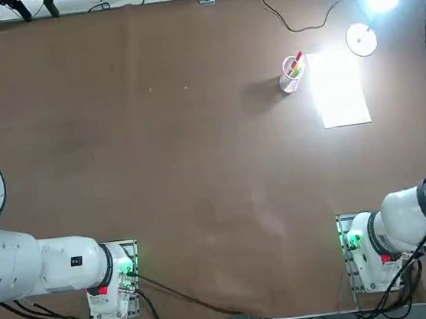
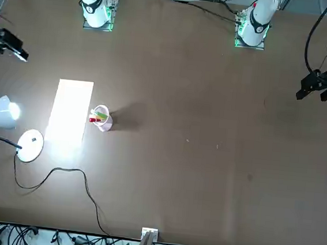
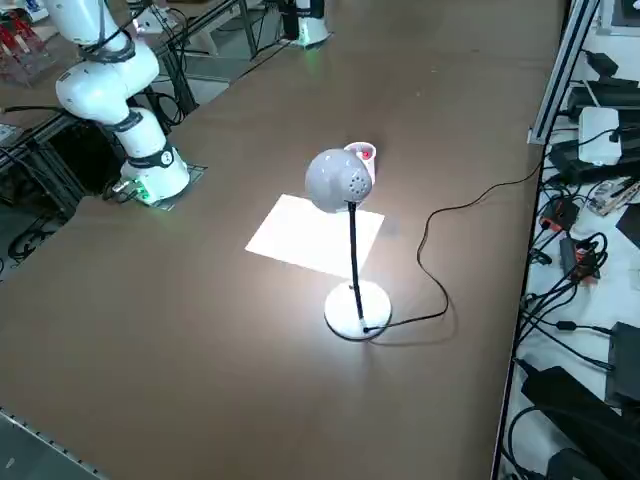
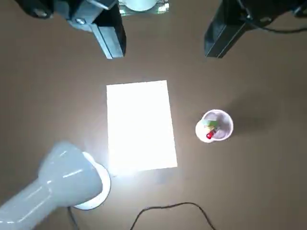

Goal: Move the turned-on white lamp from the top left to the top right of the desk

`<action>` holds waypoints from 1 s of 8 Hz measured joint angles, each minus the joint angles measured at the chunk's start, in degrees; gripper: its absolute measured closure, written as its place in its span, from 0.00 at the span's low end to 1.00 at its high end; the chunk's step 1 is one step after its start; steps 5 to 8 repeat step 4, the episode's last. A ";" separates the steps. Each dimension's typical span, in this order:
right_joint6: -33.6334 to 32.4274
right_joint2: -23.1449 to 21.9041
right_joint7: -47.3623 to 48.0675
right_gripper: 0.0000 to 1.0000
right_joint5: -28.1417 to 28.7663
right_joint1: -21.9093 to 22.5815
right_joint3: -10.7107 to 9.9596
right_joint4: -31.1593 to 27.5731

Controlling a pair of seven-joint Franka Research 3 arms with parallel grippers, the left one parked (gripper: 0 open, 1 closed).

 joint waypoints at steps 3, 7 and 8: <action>11.56 -5.98 -4.66 0.00 2.18 7.18 -7.91 -14.95; 12.41 -7.52 -5.94 0.00 2.18 7.14 -8.62 -16.34; 12.41 -7.52 -5.94 0.00 2.18 7.14 -8.62 -16.34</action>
